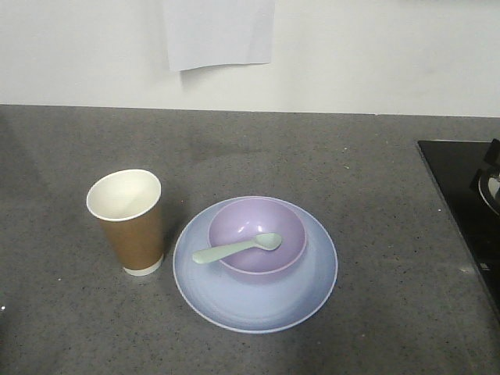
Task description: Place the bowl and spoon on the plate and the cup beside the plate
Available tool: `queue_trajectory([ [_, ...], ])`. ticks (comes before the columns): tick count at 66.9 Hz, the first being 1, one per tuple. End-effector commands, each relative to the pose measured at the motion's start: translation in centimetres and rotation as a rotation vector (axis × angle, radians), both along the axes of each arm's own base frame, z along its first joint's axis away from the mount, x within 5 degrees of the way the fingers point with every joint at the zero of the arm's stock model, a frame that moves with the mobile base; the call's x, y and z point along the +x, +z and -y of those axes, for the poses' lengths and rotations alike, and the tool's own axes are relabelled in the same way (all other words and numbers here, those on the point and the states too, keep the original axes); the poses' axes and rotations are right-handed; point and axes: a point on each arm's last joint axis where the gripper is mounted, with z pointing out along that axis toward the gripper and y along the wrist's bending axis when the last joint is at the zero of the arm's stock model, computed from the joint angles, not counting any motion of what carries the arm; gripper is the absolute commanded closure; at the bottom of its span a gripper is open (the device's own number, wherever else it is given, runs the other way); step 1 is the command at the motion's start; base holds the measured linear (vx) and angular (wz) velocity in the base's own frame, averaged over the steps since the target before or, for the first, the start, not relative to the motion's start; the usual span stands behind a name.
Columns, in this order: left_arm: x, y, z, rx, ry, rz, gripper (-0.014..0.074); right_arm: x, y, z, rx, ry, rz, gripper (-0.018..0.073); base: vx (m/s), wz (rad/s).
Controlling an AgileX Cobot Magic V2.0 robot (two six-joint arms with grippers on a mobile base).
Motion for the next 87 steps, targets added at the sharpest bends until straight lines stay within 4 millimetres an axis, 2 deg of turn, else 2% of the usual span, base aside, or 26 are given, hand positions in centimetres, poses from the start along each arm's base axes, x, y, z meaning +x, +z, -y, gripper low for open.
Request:
queue_trajectory([
  [1,0.02,-0.11,0.09,-0.015,-0.009,0.064,0.0603,-0.1,0.52,0.02,-0.003,-0.004,0.083,0.0561,0.0,0.0],
  [87,0.02,-0.11,0.09,-0.015,-0.009,0.064,0.0603,-0.1,0.5,0.02,-0.003,-0.004,0.081,0.0561,0.0,0.0],
])
